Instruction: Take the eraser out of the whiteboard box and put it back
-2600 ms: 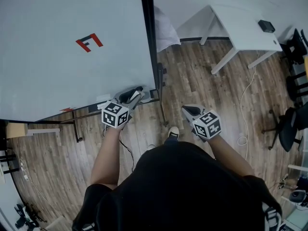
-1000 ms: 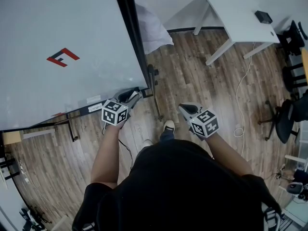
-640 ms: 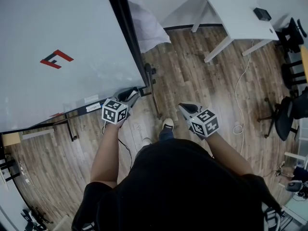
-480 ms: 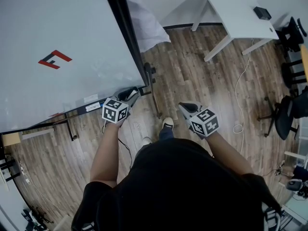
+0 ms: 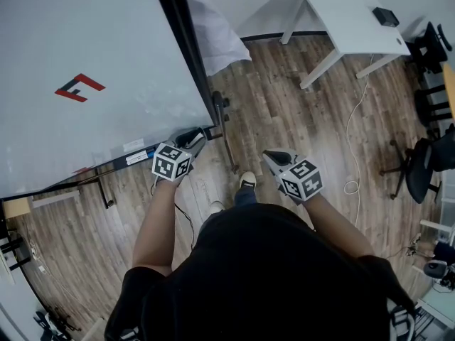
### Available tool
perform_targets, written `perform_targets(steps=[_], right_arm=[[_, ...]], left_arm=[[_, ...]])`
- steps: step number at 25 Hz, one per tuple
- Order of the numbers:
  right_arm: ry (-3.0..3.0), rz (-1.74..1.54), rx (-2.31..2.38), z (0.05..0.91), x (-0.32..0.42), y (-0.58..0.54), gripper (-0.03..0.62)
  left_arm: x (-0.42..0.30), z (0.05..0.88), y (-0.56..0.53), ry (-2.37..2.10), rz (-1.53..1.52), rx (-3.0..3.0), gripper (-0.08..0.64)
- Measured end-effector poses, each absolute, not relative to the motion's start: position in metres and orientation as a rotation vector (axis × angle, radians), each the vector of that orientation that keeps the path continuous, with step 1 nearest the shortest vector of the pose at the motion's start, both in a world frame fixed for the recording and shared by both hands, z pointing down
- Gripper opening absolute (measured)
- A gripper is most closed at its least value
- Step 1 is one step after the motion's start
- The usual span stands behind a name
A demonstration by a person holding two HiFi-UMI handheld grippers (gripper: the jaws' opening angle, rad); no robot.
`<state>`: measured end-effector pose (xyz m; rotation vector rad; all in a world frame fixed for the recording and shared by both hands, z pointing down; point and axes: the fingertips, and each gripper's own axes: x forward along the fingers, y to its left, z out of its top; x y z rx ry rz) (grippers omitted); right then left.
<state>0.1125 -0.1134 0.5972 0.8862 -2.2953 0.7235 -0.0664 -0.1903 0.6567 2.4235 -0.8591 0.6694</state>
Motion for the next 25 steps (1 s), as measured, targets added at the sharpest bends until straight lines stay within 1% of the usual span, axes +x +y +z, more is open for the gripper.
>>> perform_targets(steps=[8, 25], right_arm=[[-2.3, 0.719, 0.911, 0.592, 0.111, -0.11, -0.006], [-2.345, 0.663, 0.903, 0.567, 0.091, -0.092, -0.006]], left_arm=[[-0.073, 0.654, -0.189, -0.881, 0.678, 2.421, 0.184], [-0.105, 0.618, -0.158, -0.928, 0.566, 2.437, 0.185]])
